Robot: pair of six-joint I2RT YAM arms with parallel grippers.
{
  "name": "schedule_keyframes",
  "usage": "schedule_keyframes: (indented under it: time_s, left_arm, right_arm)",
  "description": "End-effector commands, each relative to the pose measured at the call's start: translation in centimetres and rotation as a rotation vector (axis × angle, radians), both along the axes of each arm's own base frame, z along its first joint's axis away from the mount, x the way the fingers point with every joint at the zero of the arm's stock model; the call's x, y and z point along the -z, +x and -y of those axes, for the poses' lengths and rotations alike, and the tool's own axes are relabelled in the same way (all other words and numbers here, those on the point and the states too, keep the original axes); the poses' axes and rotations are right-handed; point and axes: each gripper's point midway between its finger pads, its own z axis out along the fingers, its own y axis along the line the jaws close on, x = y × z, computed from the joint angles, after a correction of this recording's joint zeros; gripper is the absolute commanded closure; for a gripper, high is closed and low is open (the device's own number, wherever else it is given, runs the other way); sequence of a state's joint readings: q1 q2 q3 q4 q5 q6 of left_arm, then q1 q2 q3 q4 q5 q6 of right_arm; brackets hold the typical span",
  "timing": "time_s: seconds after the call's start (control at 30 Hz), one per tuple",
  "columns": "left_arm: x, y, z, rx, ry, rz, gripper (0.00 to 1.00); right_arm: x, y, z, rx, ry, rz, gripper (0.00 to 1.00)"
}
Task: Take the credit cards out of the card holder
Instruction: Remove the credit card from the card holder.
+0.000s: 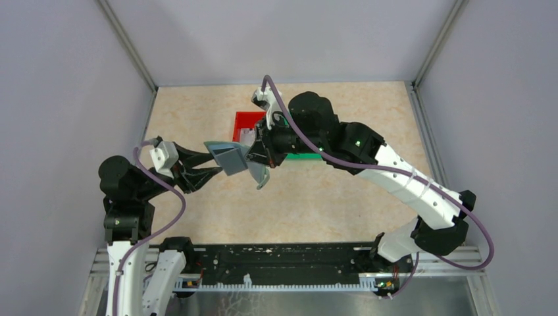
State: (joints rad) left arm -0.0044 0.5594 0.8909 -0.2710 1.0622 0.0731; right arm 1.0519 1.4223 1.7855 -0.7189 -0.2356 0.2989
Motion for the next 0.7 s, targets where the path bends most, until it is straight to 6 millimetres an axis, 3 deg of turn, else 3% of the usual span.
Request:
schedule_keyframes:
  time_s: [0.0, 0.37, 0.67]
  left_arm:
    - [-0.5, -2.5, 1.0, 0.126, 0.003, -0.007, 0.52]
    - [-1.0, -2.2, 0.7, 0.081, -0.010, -0.016, 0.54]
    - [-2.3, -3.3, 1.4, 0.148, -0.088, -0.067, 0.47]
  right_arm:
    - [-4.4, -1.2, 0.5, -0.029, 0.139, 0.070, 1.00]
    - [-4.6, -2.1, 0.4, -0.082, 0.176, 0.091, 1.00]
    - [-5.0, -4.0, -0.1, -0.198, 0.257, 0.109, 1.00]
